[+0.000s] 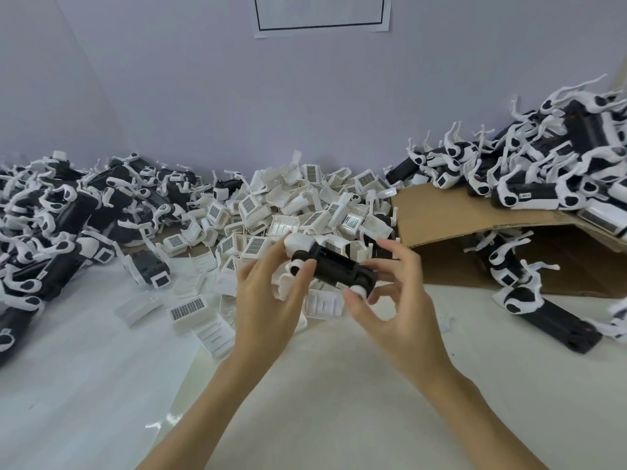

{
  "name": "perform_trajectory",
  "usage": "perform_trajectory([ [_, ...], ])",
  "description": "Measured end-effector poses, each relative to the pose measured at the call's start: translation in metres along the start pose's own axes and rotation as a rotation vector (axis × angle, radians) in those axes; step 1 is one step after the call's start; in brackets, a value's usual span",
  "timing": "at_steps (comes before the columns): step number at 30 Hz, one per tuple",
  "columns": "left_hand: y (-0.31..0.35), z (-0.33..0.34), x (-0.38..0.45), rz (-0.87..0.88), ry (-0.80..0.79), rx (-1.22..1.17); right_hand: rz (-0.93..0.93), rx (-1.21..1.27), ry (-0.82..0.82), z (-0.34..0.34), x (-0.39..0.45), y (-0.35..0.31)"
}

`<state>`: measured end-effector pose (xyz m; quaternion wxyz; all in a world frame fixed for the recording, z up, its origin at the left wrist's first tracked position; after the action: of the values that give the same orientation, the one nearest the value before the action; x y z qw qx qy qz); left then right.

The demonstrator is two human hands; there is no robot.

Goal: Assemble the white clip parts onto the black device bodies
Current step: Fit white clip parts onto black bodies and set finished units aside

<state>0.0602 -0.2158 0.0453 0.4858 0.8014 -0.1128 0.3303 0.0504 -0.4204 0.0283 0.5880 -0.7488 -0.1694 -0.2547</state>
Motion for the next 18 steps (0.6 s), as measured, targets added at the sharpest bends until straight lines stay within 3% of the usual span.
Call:
perform_trajectory([
  [4, -0.015, 0.017, 0.001, -0.242, -0.22, -0.332, 0.164, 0.21, 0.079, -0.009, 0.005, 0.008],
  [8, -0.028, 0.025, -0.005, -0.463, -0.342, -0.461, 0.291, 0.199, 0.056, -0.009, 0.005, 0.016],
  [10, -0.03, 0.025, -0.005, -0.504, -0.347, -0.487, 0.432, 0.202, 0.004, -0.004, 0.003, 0.024],
  [14, -0.031, 0.026, -0.007, -0.515, -0.369, -0.455, 0.654, 0.234, -0.262, 0.017, -0.006, 0.034],
  [18, -0.036, 0.028, -0.005, -0.552, -0.43, -0.515, 0.567, 0.195, -0.199, 0.008, -0.002, 0.028],
])
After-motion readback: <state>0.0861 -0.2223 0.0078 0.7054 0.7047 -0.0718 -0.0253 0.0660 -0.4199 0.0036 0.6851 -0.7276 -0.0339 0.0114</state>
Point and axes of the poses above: each hand's wrist, its own x-axis towards the middle knuckle, its own z-axis out of the palm, y = z × x, the point moved 7 cm from there along x, towards the middle knuckle, and after that the axes turned 1 degree about x, right-handed, at the moved point
